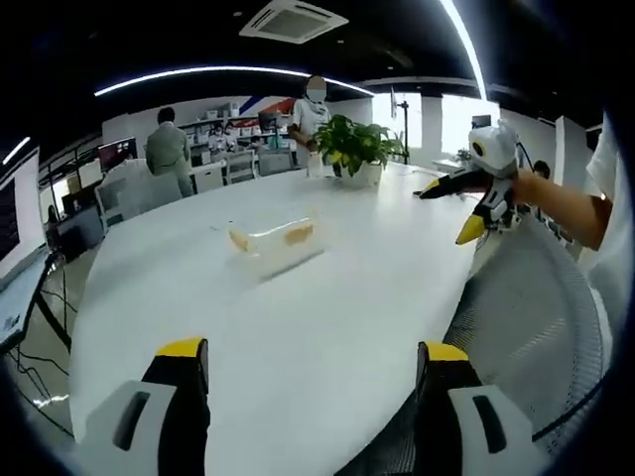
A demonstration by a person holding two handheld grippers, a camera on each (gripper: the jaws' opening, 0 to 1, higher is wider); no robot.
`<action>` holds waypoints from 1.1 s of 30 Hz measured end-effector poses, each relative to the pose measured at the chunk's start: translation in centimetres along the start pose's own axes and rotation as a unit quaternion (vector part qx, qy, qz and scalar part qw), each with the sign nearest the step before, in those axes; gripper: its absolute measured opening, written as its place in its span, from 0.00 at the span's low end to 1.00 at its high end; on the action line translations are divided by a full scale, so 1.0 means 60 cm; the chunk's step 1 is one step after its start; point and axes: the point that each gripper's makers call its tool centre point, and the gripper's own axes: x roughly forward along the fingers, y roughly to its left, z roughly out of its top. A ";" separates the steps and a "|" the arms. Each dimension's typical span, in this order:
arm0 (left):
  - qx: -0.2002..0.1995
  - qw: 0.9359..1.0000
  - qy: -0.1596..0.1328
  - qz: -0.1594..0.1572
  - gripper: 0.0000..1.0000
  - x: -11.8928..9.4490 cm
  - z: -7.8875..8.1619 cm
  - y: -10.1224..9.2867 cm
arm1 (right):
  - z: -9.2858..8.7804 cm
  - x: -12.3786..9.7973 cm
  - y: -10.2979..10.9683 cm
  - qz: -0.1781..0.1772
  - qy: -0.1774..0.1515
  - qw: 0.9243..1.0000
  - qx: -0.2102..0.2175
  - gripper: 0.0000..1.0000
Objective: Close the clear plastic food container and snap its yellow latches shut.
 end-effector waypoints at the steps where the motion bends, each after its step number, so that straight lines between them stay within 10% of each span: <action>1: -0.015 1.000 -0.008 0.000 0.82 -0.004 0.000 -0.005 | -0.005 0.000 0.004 0.001 0.001 1.000 0.005 0.81; 15: -0.046 0.999 -0.018 0.020 0.81 -0.024 -0.019 -0.040 | -0.022 -0.001 0.037 0.019 -0.007 1.000 0.017 0.79; 33: -0.097 0.994 -0.038 0.041 0.73 -0.031 -0.022 -0.035 | -0.072 0.008 0.046 0.011 0.066 0.997 -0.045 0.81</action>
